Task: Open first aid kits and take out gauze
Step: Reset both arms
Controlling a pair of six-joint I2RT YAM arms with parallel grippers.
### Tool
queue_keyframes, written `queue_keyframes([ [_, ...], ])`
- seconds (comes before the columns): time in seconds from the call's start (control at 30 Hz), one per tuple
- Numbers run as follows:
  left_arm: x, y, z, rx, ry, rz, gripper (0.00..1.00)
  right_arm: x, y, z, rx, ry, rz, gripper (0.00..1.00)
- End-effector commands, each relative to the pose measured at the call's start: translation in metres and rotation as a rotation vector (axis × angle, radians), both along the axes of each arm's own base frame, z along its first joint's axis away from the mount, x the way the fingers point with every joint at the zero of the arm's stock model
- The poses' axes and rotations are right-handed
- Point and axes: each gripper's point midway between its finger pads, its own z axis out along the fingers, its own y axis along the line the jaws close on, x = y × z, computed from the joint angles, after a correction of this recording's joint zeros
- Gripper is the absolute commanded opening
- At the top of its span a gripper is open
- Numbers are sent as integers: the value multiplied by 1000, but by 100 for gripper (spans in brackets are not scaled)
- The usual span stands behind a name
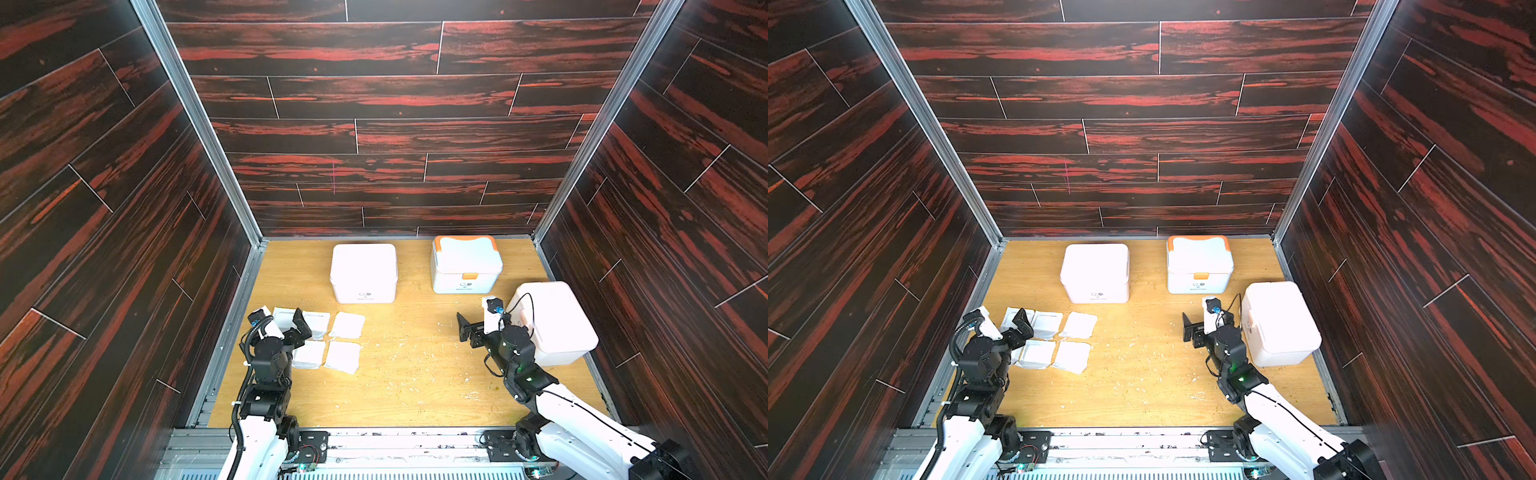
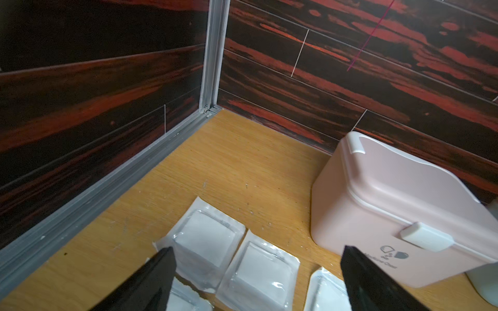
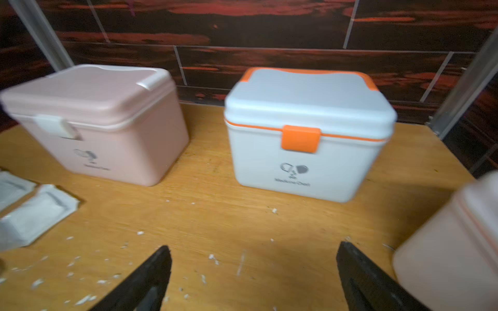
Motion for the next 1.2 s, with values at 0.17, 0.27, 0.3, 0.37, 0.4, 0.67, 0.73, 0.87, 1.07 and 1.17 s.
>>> queue_keyframes([
  [0.17, 25, 25, -23, 131, 117, 119, 100, 12, -66, 20, -14, -92, -265, 99],
  [0.27, 39, 29, -37, 174, 157, 122, 100, 13, -86, 12, -19, -97, -329, 99],
  [0.3, 45, 31, -45, 182, 179, 127, 100, 13, -93, 6, -13, -97, -351, 99],
  [0.37, 58, 36, -53, 181, 198, 141, 100, 12, -100, -9, 8, -87, -363, 99],
  [0.4, 64, 35, -55, 181, 223, 129, 100, 13, -103, -16, 13, -78, -368, 99],
  [0.67, 95, 45, -59, 196, 196, 152, 100, 38, -115, -9, -20, -144, -405, 99],
  [0.73, 101, 46, -72, 191, 180, 153, 100, 41, -118, -7, -30, -175, -409, 99],
  [0.87, 103, 38, -73, 192, 134, 107, 100, 47, -122, -2, -13, -216, -387, 99],
  [1.07, 101, 37, -77, 196, 177, 92, 100, 54, -122, -11, 5, -228, -330, 99],
  [1.17, 102, 36, -77, 198, 177, 84, 100, 59, -114, -23, -12, -229, -268, 99],
])
